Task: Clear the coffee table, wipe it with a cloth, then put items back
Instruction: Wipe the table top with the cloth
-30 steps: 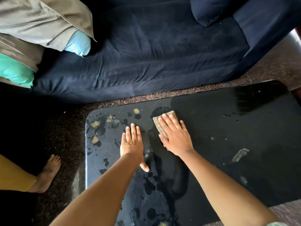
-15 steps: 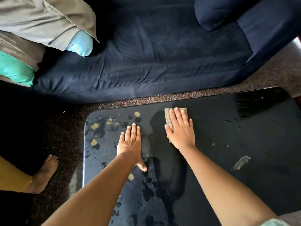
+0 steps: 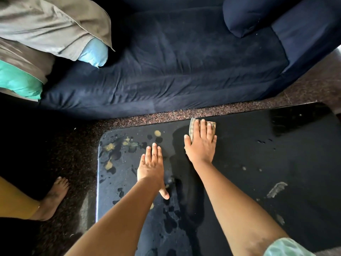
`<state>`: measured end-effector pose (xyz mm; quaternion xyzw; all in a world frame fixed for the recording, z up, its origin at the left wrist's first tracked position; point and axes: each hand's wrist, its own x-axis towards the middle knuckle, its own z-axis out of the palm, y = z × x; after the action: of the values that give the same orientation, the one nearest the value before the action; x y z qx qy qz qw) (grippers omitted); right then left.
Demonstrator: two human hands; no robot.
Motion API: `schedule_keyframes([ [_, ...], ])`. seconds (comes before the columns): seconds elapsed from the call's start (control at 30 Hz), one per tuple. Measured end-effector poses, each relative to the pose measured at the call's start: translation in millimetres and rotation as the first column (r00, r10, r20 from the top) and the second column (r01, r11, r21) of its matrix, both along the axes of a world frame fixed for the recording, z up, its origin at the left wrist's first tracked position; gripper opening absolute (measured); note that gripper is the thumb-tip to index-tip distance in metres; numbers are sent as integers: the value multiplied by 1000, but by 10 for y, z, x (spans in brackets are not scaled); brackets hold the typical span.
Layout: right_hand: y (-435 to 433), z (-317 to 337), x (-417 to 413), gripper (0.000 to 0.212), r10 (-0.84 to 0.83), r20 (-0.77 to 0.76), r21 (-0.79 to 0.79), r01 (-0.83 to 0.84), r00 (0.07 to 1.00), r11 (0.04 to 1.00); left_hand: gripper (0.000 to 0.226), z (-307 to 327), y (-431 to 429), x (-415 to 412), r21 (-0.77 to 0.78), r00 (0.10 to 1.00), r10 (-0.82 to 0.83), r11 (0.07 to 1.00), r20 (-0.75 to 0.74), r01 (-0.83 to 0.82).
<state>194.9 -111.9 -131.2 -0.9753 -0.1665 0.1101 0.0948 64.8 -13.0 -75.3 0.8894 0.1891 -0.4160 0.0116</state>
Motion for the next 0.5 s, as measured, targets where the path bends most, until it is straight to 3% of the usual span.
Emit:
schedule_keyframes([
  [0.1,79,10,-150,67,256,8,38,-256,967,966,157,10,-24,31,23,1000,-12,1000,-12,12],
  [0.17,-68,31,-120,65,490,15,32,-491,871,871,156,28,-37,38,33,1000,-14,999,-12,14],
  [0.23,-229,26,24,65,577,4,-28,-577,817,816,157,12,-24,25,24,1000,-11,1000,6,11],
  [0.3,-274,22,162,65,449,5,-58,-448,894,892,159,-13,6,-12,5,1000,-5,1000,29,5],
  [0.4,-29,9,251,67,100,-16,-22,-100,995,995,161,-55,53,-64,-16,997,9,1000,71,-8],
  [0.43,79,5,226,68,52,-23,-18,-53,998,998,161,-62,58,-74,-22,996,13,1000,85,-11],
  [0.5,247,14,125,69,116,-12,-7,-116,993,993,162,-72,64,-92,-33,994,23,999,103,-19],
])
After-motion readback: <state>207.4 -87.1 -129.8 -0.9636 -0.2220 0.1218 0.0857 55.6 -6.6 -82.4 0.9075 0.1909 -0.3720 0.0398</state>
